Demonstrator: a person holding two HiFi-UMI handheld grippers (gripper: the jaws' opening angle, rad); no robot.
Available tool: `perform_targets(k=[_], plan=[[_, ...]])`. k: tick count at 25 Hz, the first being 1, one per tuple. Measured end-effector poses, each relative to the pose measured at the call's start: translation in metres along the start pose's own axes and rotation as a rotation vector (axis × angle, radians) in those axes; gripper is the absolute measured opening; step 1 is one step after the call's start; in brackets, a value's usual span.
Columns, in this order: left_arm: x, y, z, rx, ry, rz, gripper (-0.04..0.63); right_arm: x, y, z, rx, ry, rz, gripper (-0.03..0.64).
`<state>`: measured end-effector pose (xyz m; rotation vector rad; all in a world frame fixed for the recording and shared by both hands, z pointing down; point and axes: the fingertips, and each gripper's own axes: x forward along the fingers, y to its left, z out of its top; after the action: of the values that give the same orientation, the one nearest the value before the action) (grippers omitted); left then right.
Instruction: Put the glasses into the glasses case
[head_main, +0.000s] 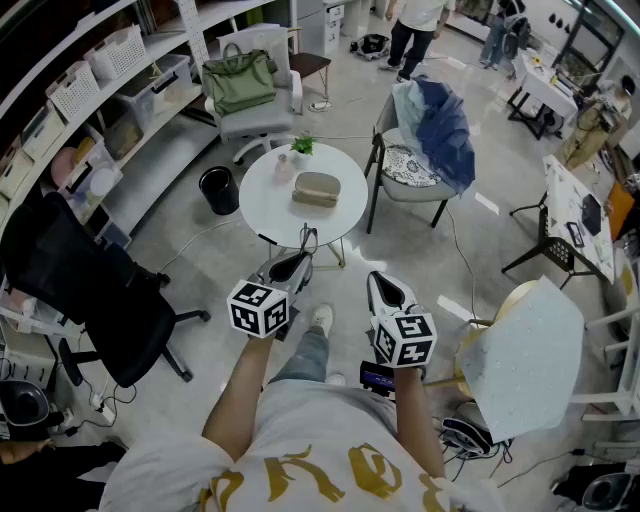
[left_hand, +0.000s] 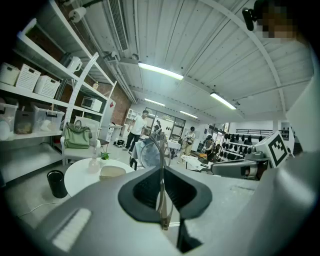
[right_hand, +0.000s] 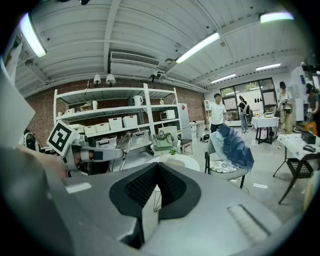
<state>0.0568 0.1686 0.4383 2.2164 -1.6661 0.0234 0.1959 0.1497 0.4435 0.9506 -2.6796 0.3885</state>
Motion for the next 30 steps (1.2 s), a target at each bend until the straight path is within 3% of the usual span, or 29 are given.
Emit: perform_targets(k=[9,14,30], plan=[[0.0,0.016,0.002,0.003,0.012,0.01,0.015,0.013,0.004,0.004,-0.004,0.008,0.009,0.023],[0.022,0.044,0.001,0.001,0.033,0.008,0.015,0.045,-0.016,0.003,0.072,0.023,-0.018,0.023],[0.148,0.221,0.046,0.009,0.169,-0.08,0.015,0.243,-0.058,0.052,0.113,0.14,-0.152,0.023]])
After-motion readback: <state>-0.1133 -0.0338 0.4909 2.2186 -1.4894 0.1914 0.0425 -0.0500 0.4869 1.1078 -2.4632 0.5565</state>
